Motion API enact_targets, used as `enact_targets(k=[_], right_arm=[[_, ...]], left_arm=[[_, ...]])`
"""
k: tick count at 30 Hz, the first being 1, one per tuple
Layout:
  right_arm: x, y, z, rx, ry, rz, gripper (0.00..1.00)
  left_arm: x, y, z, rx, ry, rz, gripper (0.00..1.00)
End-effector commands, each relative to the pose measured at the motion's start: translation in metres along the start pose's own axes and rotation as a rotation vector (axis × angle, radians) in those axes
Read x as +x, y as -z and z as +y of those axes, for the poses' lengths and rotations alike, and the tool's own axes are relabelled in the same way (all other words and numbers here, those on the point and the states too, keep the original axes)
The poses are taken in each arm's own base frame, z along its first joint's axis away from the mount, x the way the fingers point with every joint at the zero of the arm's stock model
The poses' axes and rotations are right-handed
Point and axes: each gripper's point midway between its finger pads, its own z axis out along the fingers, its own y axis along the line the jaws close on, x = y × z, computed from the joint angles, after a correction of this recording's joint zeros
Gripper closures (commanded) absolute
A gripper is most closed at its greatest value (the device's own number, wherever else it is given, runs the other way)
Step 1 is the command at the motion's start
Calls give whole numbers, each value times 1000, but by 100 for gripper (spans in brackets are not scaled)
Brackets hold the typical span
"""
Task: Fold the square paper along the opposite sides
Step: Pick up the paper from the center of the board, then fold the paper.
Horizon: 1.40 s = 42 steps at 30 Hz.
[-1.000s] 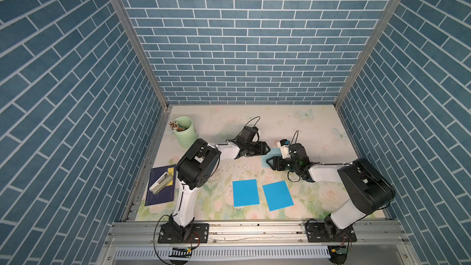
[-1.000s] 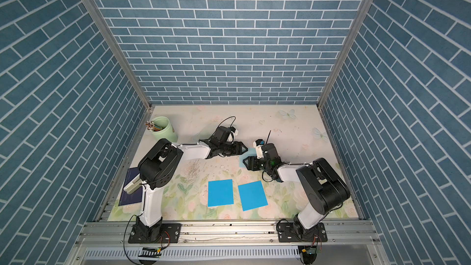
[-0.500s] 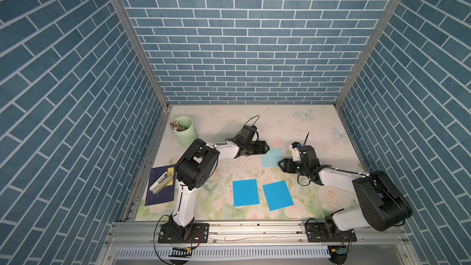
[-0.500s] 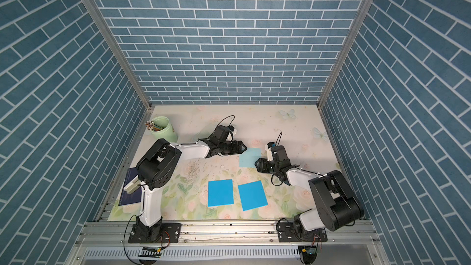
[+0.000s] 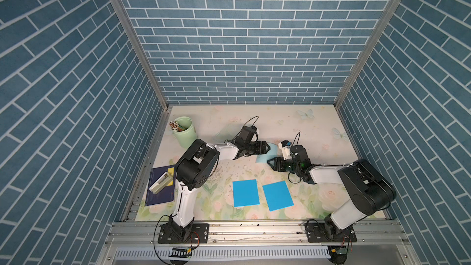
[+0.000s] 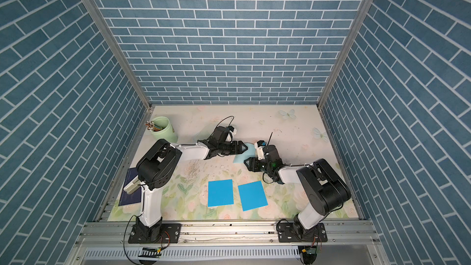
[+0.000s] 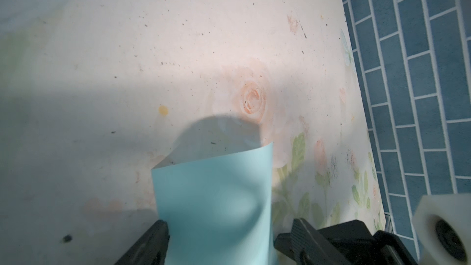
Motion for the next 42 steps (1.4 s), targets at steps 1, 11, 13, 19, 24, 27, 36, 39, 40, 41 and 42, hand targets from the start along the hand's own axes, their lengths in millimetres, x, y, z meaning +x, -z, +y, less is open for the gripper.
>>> enact_targets(k=[1,11,13,19,24,27,36,39,40,41,42], right_arm=[[32,-10,-8,19,-76,113,34],[28,-9,-3,10,-52,100,34],[21,-4,-1,16,-39,87,34],[-26,27,10,25,-1,-17,30],[-75,68,23,-51,-26,-154,28],[-99,90,38,-156,-60,-233,27],[-133,113,73,-425,-141,-302,26],[-138,117,82,-481,-143,-313,28],[-139,117,84,-494,-145,-314,29],[-139,117,84,-501,-148,-314,31],[-140,117,86,-510,-147,-314,34]], left_arm=[[61,-12,50,-132,93,172,19],[59,-10,54,-157,89,161,75],[54,-7,52,-158,84,149,81],[13,13,20,-97,28,55,83],[-32,45,-36,53,-63,-61,82],[-48,68,-70,175,-111,-107,82],[-64,116,-134,412,-188,-170,79],[-65,122,-140,440,-190,-181,79],[-64,124,-142,446,-190,-185,79],[-64,126,-143,452,-190,-187,79],[-64,128,-145,462,-189,-190,79]])
